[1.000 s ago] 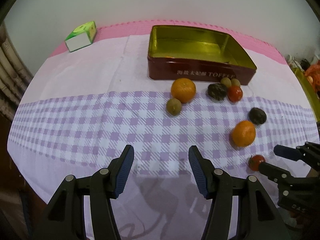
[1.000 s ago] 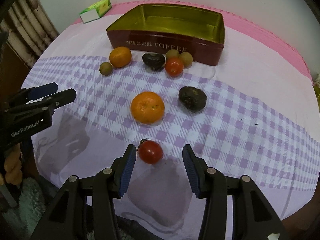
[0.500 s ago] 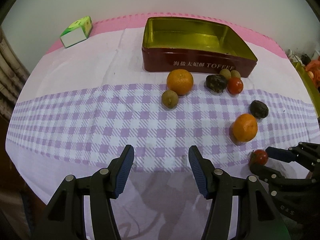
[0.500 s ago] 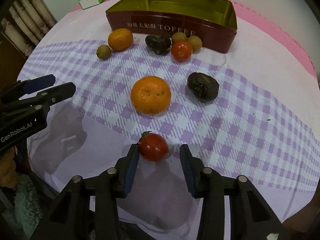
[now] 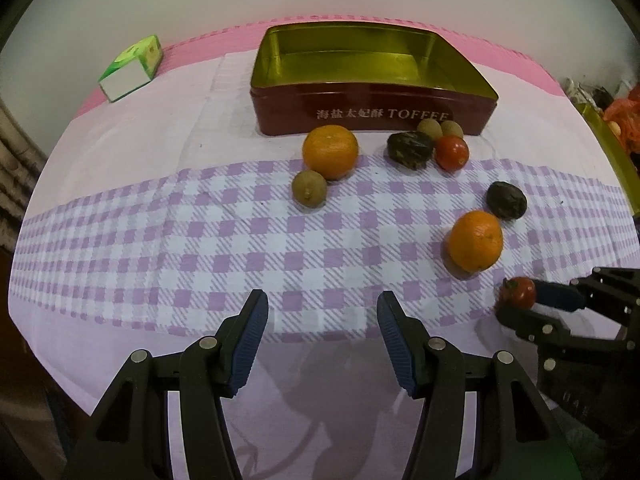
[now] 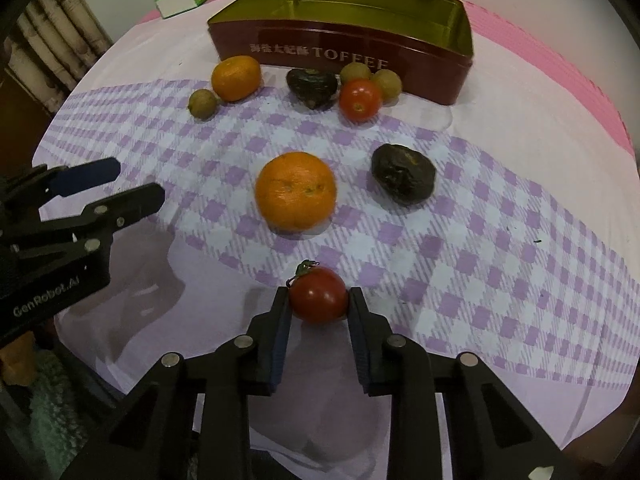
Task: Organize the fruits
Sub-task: 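Grasp the red cherry tomato with the right tool while the left tool grasps an orange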
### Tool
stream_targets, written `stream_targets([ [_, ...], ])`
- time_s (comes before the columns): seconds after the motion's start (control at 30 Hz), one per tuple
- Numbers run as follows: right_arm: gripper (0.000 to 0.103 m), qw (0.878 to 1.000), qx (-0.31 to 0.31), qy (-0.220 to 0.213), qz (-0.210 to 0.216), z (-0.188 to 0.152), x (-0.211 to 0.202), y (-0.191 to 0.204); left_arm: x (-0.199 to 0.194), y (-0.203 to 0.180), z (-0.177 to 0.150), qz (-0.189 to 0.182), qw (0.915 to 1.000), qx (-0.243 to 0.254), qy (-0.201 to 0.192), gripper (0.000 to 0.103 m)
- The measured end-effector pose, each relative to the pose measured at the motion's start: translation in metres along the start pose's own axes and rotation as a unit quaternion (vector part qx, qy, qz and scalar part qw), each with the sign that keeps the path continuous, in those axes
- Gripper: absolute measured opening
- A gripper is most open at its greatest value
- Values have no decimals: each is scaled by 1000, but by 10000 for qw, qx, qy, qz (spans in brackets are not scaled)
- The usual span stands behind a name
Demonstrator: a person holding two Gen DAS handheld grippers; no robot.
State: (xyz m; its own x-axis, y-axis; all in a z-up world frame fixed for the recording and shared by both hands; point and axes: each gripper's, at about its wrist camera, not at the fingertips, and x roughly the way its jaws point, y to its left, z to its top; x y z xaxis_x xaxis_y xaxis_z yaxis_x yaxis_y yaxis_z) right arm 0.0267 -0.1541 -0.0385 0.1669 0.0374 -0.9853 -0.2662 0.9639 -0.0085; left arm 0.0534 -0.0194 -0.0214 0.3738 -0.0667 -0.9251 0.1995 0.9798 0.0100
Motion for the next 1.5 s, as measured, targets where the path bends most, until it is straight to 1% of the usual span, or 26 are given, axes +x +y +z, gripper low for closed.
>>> stream_targets([
  [0.2,26,9997,231,-15,-114,1,-3,-21,1,-14,3,-255,9995,173,43,58],
  [0.43,26,9989,394,-65,-231,-5,-10,-45,3,-39,6,-585,9973,423,157,58],
  [0.57,26,9984,481,-53,-277,-9,-14,-60,3,-55,8,-781,9951,571,183,60],
  [0.73,26,9979,560,-28,-327,-15,-22,-84,6,-69,16,-778,9944,685,187,61],
  [0.93,26,9970,671,-40,-388,-18,-28,-99,11,-82,24,-723,9943,769,181,61],
  [1.2,26,9964,774,-14,-335,-20,-25,-110,23,-94,35,-601,9948,806,179,61],
  [1.33,26,9964,780,-1,-334,-21,-25,-107,30,-96,37,-589,9950,780,196,61],
  [1.37,26,9964,785,0,-329,-22,-25,-108,30,-96,38,-593,9950,776,200,60],
  [1.43,26,9964,779,1,-332,-21,-24,-106,32,-97,38,-612,9948,785,195,54],
  [1.47,26,9965,768,1,-334,-22,-23,-106,33,-96,38,-669,9945,782,207,47],
  [1.5,26,9965,769,0,-334,-22,-23,-107,33,-95,38,-722,9941,783,217,44],
])
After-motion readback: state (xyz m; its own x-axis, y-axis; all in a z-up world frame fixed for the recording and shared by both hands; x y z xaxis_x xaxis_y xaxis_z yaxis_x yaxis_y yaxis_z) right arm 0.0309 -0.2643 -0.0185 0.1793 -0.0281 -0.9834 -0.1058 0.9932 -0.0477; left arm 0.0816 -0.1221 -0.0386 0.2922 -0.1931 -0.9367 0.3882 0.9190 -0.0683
